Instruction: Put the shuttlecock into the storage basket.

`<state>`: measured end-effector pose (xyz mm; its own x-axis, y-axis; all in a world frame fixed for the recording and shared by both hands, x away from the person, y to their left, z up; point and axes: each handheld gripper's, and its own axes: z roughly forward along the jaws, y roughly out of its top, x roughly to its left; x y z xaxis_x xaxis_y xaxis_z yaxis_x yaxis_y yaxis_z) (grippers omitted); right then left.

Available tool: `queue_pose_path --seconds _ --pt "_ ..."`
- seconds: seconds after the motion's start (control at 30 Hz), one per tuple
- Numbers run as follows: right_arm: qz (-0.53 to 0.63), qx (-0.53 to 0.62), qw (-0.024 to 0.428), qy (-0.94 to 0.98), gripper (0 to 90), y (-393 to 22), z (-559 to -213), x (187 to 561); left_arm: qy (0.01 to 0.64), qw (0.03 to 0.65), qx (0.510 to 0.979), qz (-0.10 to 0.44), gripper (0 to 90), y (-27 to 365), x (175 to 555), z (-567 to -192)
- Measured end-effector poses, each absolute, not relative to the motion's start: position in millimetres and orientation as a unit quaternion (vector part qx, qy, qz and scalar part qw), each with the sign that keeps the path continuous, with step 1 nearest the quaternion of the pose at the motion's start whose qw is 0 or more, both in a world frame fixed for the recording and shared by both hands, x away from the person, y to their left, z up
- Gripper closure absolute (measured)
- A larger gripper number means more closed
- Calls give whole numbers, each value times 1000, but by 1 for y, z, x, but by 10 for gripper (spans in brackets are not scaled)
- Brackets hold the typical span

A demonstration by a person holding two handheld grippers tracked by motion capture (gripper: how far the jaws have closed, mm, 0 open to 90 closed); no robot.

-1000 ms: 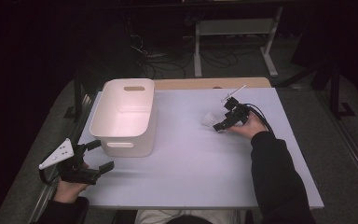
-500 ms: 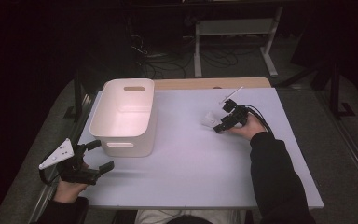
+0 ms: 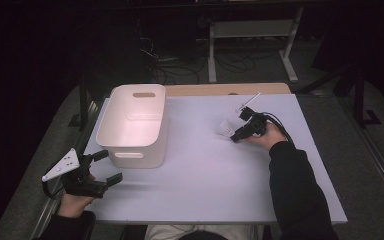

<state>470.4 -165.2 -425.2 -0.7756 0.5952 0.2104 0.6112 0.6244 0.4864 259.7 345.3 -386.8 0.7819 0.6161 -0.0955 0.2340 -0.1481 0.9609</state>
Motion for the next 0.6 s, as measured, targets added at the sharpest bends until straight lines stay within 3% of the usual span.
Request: queue_pose_path --seconds 0.13,0.6 --pt "-272 -333 19 -903 634 -163 -426 471 288 586 740 163 0 345 260 -387" --pt "-277 -342 22 -898 644 -169 -419 470 287 585 741 163 0 344 260 -387"
